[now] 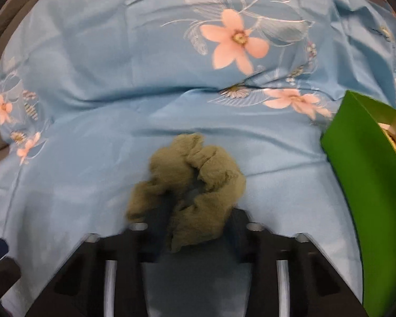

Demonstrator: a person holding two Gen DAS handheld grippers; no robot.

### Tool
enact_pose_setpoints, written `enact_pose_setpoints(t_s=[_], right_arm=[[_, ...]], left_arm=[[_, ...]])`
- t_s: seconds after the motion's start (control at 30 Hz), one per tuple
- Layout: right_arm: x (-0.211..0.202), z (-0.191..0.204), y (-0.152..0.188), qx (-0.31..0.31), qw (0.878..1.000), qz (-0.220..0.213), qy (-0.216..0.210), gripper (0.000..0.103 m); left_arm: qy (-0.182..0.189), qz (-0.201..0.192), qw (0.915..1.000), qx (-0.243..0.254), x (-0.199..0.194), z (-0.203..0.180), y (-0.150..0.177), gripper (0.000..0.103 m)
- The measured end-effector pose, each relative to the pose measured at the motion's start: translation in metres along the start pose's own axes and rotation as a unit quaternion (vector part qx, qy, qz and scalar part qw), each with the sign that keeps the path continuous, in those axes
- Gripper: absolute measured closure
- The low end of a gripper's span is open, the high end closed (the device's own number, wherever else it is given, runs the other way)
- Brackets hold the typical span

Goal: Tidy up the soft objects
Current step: 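Move the right gripper to the olive scrunchie and grasp it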

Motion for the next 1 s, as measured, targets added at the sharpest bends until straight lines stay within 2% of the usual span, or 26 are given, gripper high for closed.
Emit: enact_pose_setpoints(t_s=[0.03, 0.07, 0.2, 0.4, 0.47, 0.5, 0.53, 0.6, 0.73, 0.83, 0.87, 0.9, 0.93, 0.97, 1.0], right_arm=[[-0.004, 0.003, 0.003, -0.001, 1.000, 0.005, -0.002, 0.081], [-0.009, 0.006, 0.007, 0.000, 1.000, 0.010, -0.007, 0.084], [-0.035, 0.033, 0.027, 0.005, 0.997, 0.037, -0.073, 0.085], [-0.065, 0.044, 0.051, 0.004, 0.990, 0.069, -0.123, 0.084], [-0.068, 0.037, 0.048, 0.018, 0.990, 0.064, -0.126, 0.077], [-0.070, 0.030, 0.044, 0.027, 0.991, 0.058, -0.117, 0.060], [-0.072, 0.024, 0.041, 0.035, 0.992, 0.052, -0.112, 0.039], [-0.076, 0.012, 0.035, 0.056, 0.991, 0.038, -0.115, 0.021], [-0.069, 0.000, 0.032, 0.095, 0.985, 0.042, -0.140, 0.021], [-0.050, 0.003, 0.038, 0.106, 0.980, 0.069, -0.153, 0.021], [-0.046, 0.005, 0.039, 0.108, 0.979, 0.074, -0.158, 0.022], [-0.039, 0.008, 0.042, 0.111, 0.977, 0.083, -0.165, 0.025], [-0.032, 0.012, 0.044, 0.111, 0.975, 0.094, -0.169, 0.033], [-0.029, 0.013, 0.047, 0.109, 0.976, 0.096, -0.165, 0.036], [-0.028, 0.015, 0.046, 0.099, 0.979, 0.090, -0.154, 0.043]], left_arm=[[0.000, 0.000, 1.0000, 0.000, 0.000, 0.000, 0.000, 0.018], [0.004, 0.002, 1.0000, -0.003, 0.001, 0.000, 0.000, 0.018], [0.027, 0.013, 0.9995, -0.013, 0.001, -0.003, 0.003, 0.018], [0.032, 0.007, 0.9994, -0.010, -0.005, -0.008, 0.004, 0.018], [0.040, 0.014, 0.9990, -0.010, -0.003, -0.011, 0.007, 0.018], [0.046, 0.019, 0.9987, -0.009, -0.002, -0.015, 0.009, 0.018], [0.052, 0.024, 0.9983, -0.007, 0.000, -0.018, 0.012, 0.018], [0.066, 0.035, 0.9972, -0.005, 0.003, -0.027, 0.017, 0.018], [0.105, 0.070, 0.9920, 0.005, 0.013, -0.053, 0.036, 0.019], [0.123, 0.078, 0.9890, 0.021, 0.017, -0.075, 0.046, 0.021], [0.122, 0.075, 0.9892, 0.033, 0.018, -0.082, 0.048, 0.027], [0.121, 0.070, 0.9892, 0.044, 0.021, -0.088, 0.049, 0.039], [0.121, 0.067, 0.9892, 0.048, 0.024, -0.091, 0.050, 0.046], [0.117, 0.063, 0.9900, 0.049, 0.026, -0.092, 0.049, 0.060], [0.112, 0.053, 0.9909, 0.052, 0.027, -0.092, 0.046, 0.070]])
Point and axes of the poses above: each gripper's, at about its wrist camera, not at the fingertips, and x roughly the way its jaws point, z to its left, y to its underside, the point moved 10 cm from there along x, roughly the way its jaws point, and after that the axes turned 8 degrees about -y, right-handed, at the moved point
